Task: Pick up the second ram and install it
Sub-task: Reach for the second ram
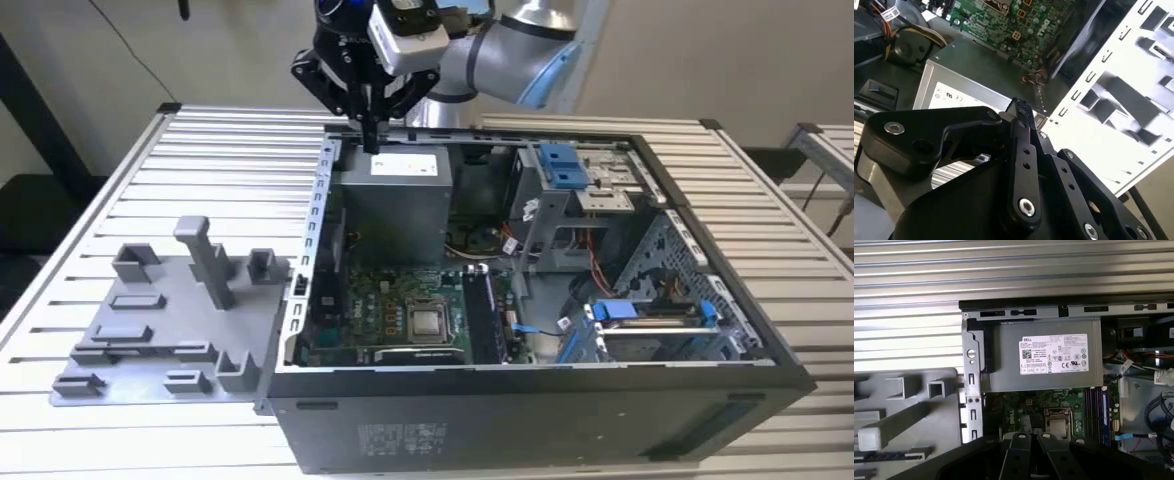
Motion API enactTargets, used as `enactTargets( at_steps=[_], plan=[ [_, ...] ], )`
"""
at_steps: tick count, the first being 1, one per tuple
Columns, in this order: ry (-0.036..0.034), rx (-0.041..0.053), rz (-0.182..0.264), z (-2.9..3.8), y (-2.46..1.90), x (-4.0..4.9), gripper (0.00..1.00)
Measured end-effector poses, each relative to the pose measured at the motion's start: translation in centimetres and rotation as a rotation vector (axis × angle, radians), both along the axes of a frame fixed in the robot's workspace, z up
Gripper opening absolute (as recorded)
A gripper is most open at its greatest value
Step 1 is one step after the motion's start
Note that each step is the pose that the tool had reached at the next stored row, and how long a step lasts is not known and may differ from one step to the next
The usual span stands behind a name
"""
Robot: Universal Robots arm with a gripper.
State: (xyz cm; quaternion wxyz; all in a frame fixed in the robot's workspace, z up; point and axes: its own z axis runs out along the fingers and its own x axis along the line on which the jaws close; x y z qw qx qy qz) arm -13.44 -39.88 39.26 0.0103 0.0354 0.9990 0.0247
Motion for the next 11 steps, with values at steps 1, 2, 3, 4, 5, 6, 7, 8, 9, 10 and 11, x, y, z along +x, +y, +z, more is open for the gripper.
enactTargets(
  at_steps=[1,2,3,4,5,6,7,8,9,10,11],
  plan=[
    [0.0,0.0,0.0,0.0,0.0,-0.13,0.11],
    [0.0,0.0,0.0,0.0,0.0,-0.29,0.11],
    [0.0,0.0001,0.0,-0.01,0.0,-0.48,0.11],
    [0.0,0.0,0.0,0.0,0.0,-0.69,0.11],
    [0.0,0.0,0.0,0.0,0.0,-0.91,0.11],
    [0.0,0.0001,0.0,0.0,0.0,-1.15,0.11],
    [0.0,0.0001,0.0,0.0,0.0,-1.41,0.11],
    [0.0,0.0,0.0,0.0,0.0,-1.66,0.11],
    [0.0,0.0001,0.0,0.0,0.0,-1.89,0.11],
    [0.0,0.0,0.0,0.0,0.0,-2.13,0.11],
    [0.0,0.0,0.0,0.0,0.0,-2.34,0.11]
  ],
)
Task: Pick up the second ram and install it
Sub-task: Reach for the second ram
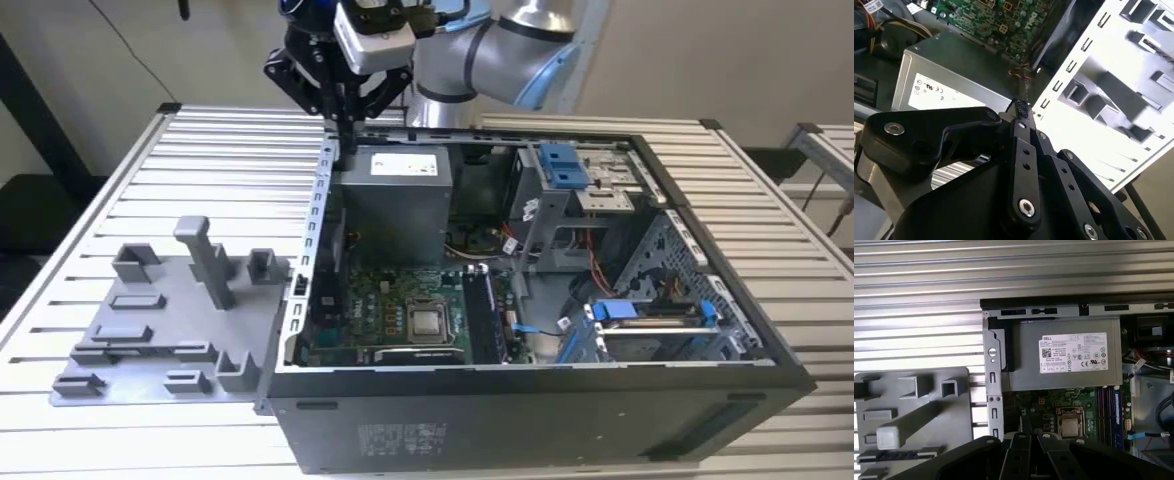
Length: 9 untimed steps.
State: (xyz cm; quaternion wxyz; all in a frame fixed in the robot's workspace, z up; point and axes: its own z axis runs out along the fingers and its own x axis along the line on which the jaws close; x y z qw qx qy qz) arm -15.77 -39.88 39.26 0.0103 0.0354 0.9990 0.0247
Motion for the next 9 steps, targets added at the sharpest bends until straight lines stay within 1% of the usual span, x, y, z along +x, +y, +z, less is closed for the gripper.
enactTargets(
  at_steps=[9],
  plan=[
    [0.002,0.0,0.0,-0.01,0.0,-1.31,0.11]
  ],
)
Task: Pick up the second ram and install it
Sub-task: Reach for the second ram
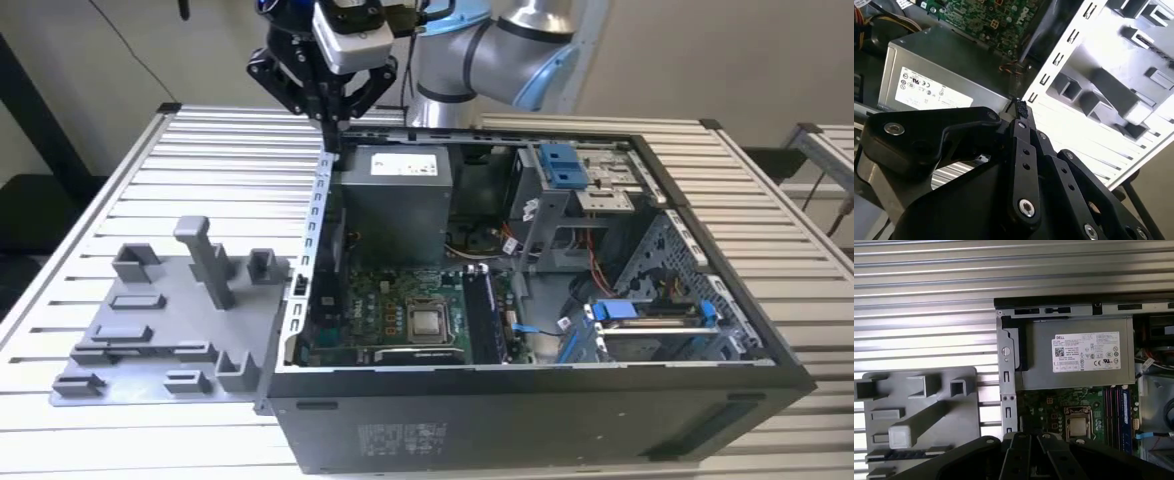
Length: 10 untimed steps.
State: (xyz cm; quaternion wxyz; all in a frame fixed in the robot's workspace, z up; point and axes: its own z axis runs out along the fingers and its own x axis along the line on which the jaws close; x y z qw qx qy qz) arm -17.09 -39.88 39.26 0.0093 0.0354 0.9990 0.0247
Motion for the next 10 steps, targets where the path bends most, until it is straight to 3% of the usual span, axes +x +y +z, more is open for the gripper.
enactTargets(
  at_steps=[10],
  plan=[
    [0.0011,0.0,0.0,-0.01,0.0,-1.34,0.11]
  ],
)
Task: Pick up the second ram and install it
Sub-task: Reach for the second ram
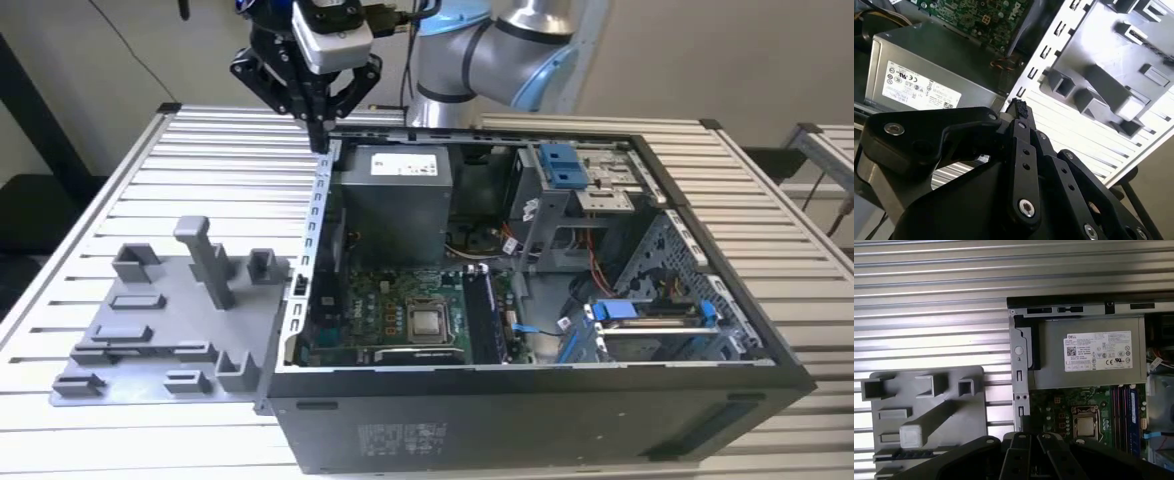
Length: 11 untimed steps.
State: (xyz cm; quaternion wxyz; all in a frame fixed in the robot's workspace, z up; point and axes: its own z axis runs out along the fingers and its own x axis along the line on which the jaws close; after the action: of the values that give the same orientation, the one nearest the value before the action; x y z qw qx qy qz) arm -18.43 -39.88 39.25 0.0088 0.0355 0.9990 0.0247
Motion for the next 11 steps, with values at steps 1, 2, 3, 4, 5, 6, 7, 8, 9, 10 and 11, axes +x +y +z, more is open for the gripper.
enactTargets(
  at_steps=[1,2,3,4,5,6,7,8,9,10,11],
  plan=[
    [-0.0001,0.0,0.0,0.0,0.0,-0.14,0.11],
    [-0.0001,0.0,0.0,0.0,0.0,-0.28,0.11],
    [0.0,0.0,0.0,0.0,0.0,-0.42,0.11],
    [-0.0001,0.0,0.0,0.0,0.0,-0.56,0.11],
    [0.0,0.0,0.0,-0.01,0.0,-0.71,0.11],
    [0.0,0.0,0.0,-0.01,0.0,-0.84,0.11],
    [0.0,0.0,0.0,-0.01,0.0,-0.98,0.11],
    [0.0,0.0,0.0,-0.01,0.0,-1.11,0.11],
    [-0.0001,0.0,0.0,-0.01,0.0,-1.25,0.11],
    [-0.0001,0.0,0.0,-0.01,0.0,-1.39,0.11],
    [0.0,0.0,0.0,-0.01,0.0,-1.51,0.11]
  ],
)
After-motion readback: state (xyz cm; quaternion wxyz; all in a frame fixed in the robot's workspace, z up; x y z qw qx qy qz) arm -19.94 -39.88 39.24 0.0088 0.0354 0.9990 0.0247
